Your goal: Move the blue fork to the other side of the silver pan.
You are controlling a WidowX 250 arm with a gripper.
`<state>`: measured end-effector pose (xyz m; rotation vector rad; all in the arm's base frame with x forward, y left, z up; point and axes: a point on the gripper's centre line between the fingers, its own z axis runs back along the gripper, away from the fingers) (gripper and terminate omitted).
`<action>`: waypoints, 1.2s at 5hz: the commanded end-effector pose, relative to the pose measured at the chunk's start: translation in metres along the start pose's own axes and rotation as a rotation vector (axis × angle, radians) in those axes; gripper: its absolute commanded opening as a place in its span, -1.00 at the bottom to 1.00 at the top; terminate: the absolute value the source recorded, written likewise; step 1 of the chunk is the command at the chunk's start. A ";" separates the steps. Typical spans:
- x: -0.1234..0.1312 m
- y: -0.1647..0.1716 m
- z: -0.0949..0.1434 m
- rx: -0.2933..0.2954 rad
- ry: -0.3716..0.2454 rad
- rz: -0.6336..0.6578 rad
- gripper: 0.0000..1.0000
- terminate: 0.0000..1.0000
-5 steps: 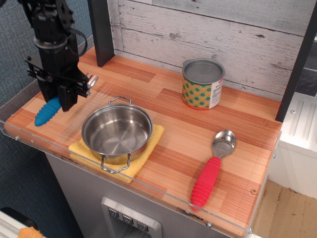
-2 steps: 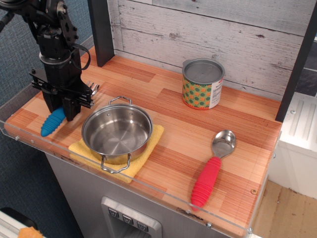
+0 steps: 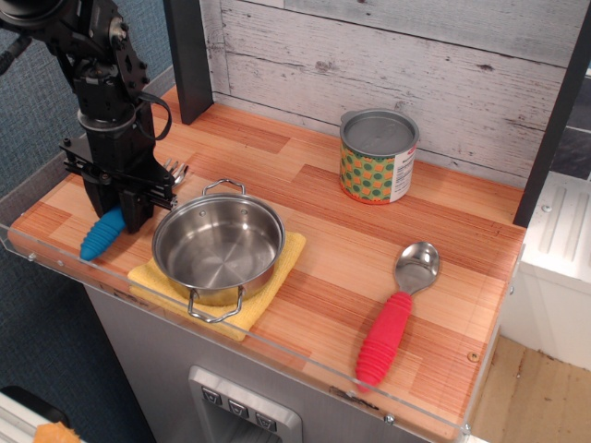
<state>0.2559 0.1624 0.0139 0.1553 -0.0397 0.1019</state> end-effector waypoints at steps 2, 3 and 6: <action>0.002 0.011 0.008 0.017 -0.025 0.022 1.00 -1.00; 0.001 0.012 0.013 0.019 -0.032 0.024 1.00 -1.00; -0.002 0.012 0.049 0.024 -0.073 0.084 1.00 -1.00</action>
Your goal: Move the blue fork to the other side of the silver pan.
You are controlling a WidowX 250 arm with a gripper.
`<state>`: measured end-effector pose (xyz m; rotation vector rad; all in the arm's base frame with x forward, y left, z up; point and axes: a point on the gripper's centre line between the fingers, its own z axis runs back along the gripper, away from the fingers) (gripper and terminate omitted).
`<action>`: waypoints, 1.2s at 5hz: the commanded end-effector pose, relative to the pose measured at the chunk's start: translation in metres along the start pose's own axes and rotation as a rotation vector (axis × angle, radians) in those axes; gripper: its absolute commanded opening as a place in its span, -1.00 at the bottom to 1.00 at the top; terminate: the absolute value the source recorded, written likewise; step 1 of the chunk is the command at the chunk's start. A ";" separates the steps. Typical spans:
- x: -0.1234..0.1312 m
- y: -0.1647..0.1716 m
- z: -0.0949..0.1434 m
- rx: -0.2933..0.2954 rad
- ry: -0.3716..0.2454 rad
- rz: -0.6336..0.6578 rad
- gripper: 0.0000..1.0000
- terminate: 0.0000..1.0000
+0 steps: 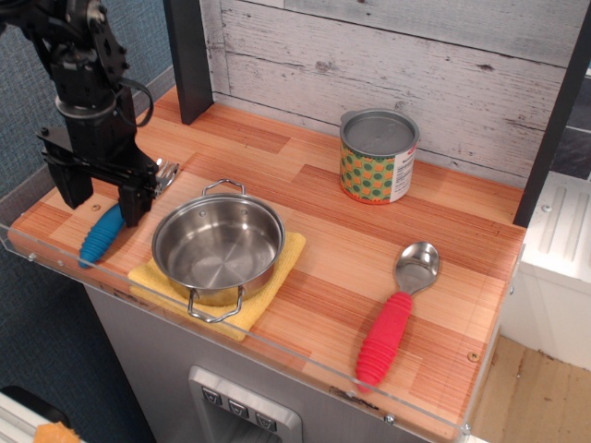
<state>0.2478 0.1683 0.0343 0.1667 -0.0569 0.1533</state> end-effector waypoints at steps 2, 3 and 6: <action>0.007 -0.028 0.058 0.007 -0.091 0.086 1.00 -1.00; 0.012 -0.044 0.069 -0.001 -0.111 0.102 1.00 -1.00; 0.036 -0.090 0.100 -0.070 -0.158 0.238 1.00 1.00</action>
